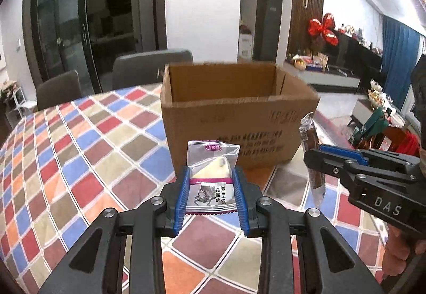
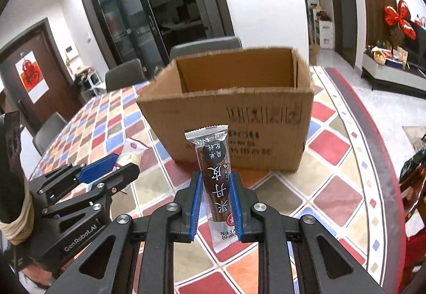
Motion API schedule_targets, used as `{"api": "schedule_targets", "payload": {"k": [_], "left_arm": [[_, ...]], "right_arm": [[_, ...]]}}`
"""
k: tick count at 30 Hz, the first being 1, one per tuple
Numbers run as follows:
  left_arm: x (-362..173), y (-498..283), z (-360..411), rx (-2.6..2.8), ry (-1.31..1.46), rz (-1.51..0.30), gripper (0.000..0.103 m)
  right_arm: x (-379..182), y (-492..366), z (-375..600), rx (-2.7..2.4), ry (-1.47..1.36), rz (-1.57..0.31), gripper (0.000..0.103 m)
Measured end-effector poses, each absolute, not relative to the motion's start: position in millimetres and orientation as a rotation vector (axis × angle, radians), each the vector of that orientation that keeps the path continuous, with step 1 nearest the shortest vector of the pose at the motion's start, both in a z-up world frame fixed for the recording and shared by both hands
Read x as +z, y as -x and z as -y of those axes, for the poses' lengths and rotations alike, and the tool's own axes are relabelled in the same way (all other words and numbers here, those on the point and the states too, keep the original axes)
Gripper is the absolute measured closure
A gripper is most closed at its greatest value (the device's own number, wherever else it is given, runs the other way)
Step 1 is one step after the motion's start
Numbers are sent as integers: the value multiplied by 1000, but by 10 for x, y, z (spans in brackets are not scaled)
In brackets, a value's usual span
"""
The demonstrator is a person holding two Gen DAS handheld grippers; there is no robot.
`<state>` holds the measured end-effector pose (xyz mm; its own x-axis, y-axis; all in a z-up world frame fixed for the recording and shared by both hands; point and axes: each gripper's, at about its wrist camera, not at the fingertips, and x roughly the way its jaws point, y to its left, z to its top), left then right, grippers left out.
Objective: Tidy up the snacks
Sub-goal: 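Carry both snacks over the box and open both tools to drop them in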
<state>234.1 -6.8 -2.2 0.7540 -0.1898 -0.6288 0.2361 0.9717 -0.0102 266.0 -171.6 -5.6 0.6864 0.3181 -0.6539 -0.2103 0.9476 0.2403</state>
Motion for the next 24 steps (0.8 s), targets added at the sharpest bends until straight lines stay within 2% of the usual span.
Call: {"api": "schedule_targets", "payload": {"k": [15,24], "left_arm": [[702,-2307,158,-248,-101,-517,71],[1006,-2627,228,-271,-149,-523,71]], "right_arm": [[683,-2604,1779,292,-127,-602,81],[1057,-2873,1762,282,-20,-577,81]]}}
